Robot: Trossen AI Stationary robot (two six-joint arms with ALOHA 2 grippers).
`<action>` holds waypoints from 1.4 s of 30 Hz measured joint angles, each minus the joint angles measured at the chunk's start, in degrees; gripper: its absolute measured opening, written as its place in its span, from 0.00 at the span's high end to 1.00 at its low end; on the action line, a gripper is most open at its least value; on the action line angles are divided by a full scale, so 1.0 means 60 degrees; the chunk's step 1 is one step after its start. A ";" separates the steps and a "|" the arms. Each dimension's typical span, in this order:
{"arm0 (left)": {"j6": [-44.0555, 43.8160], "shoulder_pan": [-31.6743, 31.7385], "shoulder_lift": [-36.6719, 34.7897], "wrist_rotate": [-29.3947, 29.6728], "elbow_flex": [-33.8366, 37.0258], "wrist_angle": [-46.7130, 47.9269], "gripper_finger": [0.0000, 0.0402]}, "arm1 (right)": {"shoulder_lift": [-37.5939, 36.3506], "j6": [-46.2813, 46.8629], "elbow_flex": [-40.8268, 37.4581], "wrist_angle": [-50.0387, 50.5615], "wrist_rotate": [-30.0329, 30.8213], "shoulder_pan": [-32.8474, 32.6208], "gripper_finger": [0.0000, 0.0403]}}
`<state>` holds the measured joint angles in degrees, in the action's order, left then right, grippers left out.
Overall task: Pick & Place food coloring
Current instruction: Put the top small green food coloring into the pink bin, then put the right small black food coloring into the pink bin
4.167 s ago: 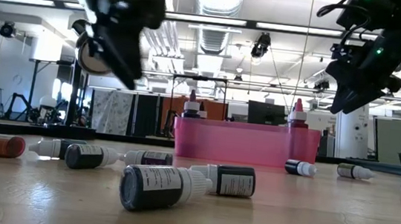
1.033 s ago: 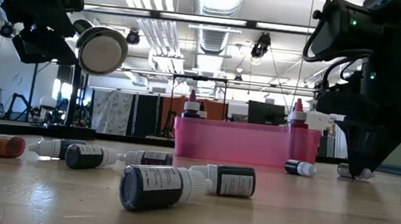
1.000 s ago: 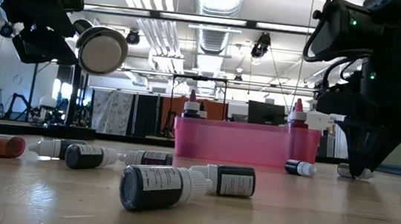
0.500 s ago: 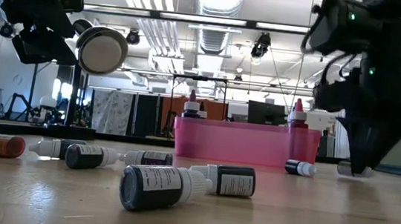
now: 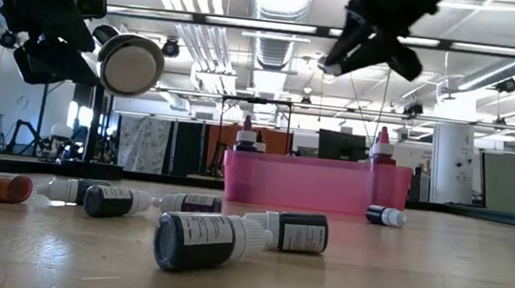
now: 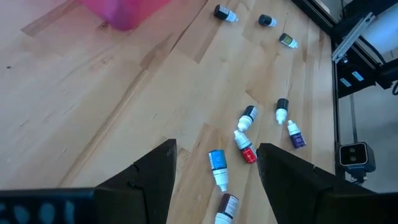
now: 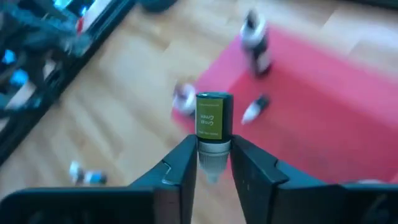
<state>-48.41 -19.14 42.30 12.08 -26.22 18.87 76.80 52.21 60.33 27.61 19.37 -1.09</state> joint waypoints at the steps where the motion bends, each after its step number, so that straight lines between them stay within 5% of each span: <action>1: -0.0007 0.0000 0.0000 0.0000 0.0000 -0.0004 0.51 | 0.0068 -0.0191 0.0228 0.0101 -0.0014 0.0256 0.76; 8: -0.0123 0.0000 0.0000 0.0000 0.0007 0.0002 0.51 | 0.0460 -0.1502 0.1723 0.1582 0.0021 0.0896 0.54; 13: -0.0134 0.0000 0.0000 0.0000 0.0040 0.0007 0.51 | 0.0380 -0.1387 0.2397 0.4376 0.0208 0.0315 0.46; 19: 0.0132 -0.0009 0.0000 0.0018 0.0047 0.0007 0.51 | 0.0349 0.0638 0.1795 0.7153 -0.2073 -0.0958 0.46; 24: 0.0233 -0.0007 0.0000 0.0143 0.0047 0.0006 0.51 | 0.0350 0.2239 0.0564 0.6224 -0.3161 -0.2652 0.46; 30: 0.0292 -0.0007 0.0015 0.0172 0.0047 0.0007 0.51 | 0.0356 0.4512 -0.0825 0.4094 -0.3251 -0.4242 0.46; 42: 0.0256 -0.0007 0.0015 0.0280 0.0047 0.0004 0.51 | 0.0363 0.6148 -0.1911 0.2562 -0.3281 -0.5029 0.46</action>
<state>-46.87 -19.18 42.39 13.76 -25.93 18.90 78.98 89.10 48.86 42.99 -0.31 -31.27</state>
